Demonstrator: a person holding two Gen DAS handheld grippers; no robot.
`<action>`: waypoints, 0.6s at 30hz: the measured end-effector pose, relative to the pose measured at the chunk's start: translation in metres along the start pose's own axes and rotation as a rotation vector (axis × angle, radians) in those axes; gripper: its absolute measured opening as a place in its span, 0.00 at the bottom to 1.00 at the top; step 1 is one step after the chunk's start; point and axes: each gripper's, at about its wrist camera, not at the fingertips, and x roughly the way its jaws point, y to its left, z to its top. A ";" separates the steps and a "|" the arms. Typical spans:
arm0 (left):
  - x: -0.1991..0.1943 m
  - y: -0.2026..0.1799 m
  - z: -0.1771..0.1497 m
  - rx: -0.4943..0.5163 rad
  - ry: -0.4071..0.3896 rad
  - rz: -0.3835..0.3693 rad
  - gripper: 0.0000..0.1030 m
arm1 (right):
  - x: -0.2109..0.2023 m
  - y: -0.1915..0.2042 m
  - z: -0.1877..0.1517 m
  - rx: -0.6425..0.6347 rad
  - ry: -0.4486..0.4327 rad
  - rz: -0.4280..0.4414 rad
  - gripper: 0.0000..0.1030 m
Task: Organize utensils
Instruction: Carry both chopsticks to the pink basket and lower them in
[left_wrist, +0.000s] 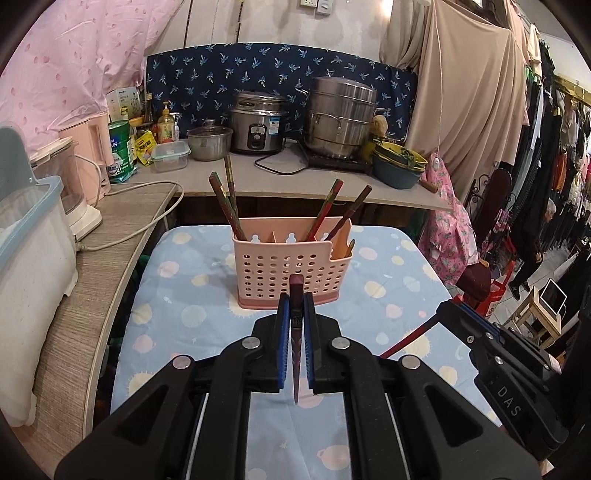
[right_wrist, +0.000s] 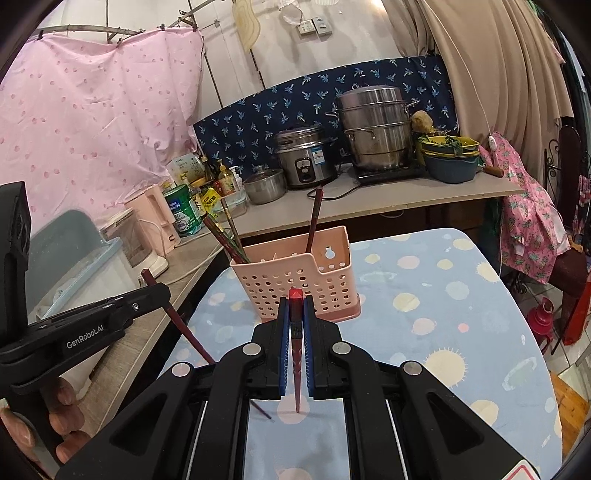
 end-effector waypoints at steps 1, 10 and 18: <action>0.000 0.001 0.003 -0.005 -0.004 -0.001 0.07 | 0.001 0.001 0.003 -0.001 -0.005 0.000 0.07; -0.005 0.009 0.044 -0.038 -0.070 -0.012 0.07 | 0.004 0.001 0.043 0.020 -0.069 0.032 0.07; -0.018 0.014 0.098 -0.057 -0.182 -0.001 0.07 | 0.009 -0.001 0.099 0.054 -0.153 0.068 0.07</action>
